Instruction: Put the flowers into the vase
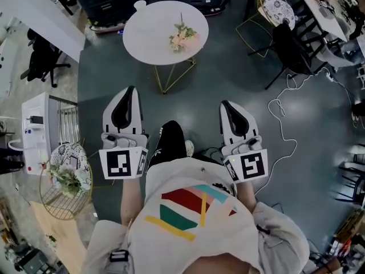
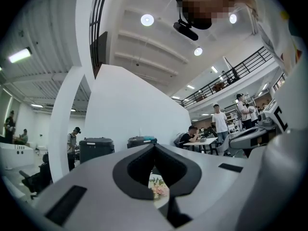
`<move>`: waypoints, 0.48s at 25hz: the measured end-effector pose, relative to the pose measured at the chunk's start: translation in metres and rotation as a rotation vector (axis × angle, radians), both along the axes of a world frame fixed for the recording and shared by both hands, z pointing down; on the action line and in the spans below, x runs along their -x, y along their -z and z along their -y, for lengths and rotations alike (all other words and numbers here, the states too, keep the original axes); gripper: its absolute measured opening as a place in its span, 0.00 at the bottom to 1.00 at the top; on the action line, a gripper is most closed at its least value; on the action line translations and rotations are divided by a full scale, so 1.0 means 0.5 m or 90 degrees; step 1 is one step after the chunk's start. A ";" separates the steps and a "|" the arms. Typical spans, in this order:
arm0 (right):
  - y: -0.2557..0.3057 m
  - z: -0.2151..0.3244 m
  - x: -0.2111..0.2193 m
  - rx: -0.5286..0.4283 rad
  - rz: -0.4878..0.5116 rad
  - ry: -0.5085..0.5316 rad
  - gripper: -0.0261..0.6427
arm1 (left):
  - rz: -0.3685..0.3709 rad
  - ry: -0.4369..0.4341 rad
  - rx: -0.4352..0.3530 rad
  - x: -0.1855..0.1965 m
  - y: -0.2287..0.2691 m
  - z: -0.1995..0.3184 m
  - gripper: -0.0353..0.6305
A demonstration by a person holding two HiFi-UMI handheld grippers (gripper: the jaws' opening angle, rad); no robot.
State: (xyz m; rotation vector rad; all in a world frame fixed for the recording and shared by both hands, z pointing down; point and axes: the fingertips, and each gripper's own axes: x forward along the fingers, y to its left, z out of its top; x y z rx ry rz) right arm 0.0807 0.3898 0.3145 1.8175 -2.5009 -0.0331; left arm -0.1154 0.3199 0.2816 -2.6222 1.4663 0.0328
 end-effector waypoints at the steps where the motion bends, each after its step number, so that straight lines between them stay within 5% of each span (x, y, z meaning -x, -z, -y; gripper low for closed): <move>1: -0.005 -0.002 -0.001 0.006 -0.005 0.008 0.06 | 0.002 0.005 0.003 -0.001 -0.003 0.000 0.06; 12: -0.043 0.105 -0.001 0.026 -0.013 0.056 0.06 | -0.021 0.039 -0.006 0.012 -0.007 0.113 0.06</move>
